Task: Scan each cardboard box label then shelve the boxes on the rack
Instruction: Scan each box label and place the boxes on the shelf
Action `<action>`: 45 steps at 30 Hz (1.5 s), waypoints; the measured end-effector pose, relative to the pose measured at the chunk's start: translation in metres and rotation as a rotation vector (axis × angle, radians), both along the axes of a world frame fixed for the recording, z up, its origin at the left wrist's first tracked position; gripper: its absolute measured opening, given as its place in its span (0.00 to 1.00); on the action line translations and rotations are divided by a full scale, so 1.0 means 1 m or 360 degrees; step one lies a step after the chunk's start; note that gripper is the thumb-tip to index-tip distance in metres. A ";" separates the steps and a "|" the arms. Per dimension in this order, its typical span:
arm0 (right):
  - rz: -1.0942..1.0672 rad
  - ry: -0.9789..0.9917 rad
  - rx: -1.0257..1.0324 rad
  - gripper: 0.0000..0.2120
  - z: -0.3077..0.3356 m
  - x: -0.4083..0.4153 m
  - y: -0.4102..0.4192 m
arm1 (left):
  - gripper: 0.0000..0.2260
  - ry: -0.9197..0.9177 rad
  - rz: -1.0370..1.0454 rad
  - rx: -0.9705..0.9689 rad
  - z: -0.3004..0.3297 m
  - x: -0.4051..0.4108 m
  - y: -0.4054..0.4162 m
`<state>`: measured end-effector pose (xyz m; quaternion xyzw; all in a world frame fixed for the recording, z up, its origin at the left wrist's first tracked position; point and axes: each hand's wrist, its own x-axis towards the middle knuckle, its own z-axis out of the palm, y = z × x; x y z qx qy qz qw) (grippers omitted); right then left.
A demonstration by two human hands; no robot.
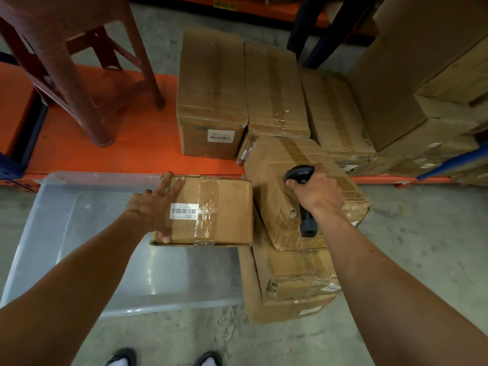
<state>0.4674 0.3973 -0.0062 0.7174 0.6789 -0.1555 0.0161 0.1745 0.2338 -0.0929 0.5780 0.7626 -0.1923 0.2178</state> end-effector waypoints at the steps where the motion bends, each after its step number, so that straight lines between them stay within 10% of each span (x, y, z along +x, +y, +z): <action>1: 0.0008 -0.0010 -0.0007 0.33 -0.001 0.000 -0.001 | 0.69 0.0006 0.0000 0.0000 0.000 0.001 0.000; 14: 0.0006 0.0091 0.0140 0.41 -0.004 0.002 -0.020 | 0.67 -0.0071 0.0009 0.0102 -0.015 -0.005 -0.012; 22: 0.0428 0.0297 0.0842 0.37 -0.035 -0.046 -0.101 | 0.70 -0.0186 0.0001 0.0095 -0.022 -0.011 -0.023; 31: -0.0323 0.0916 -0.0158 0.39 -0.115 -0.082 -0.111 | 0.67 -0.0568 -0.0063 0.0398 -0.065 -0.015 -0.058; 35: -0.0505 0.0927 -0.0307 0.37 -0.138 -0.070 -0.114 | 0.49 -0.1364 0.0735 0.0856 -0.072 0.014 -0.062; 41: -0.0641 0.1067 -0.0386 0.22 -0.150 -0.053 -0.138 | 0.18 -0.1345 0.1918 0.1017 -0.091 0.041 -0.062; 45: -0.0760 0.1094 -0.0518 0.34 -0.154 -0.034 -0.171 | 0.35 -0.1738 0.2242 0.0645 -0.104 0.046 -0.089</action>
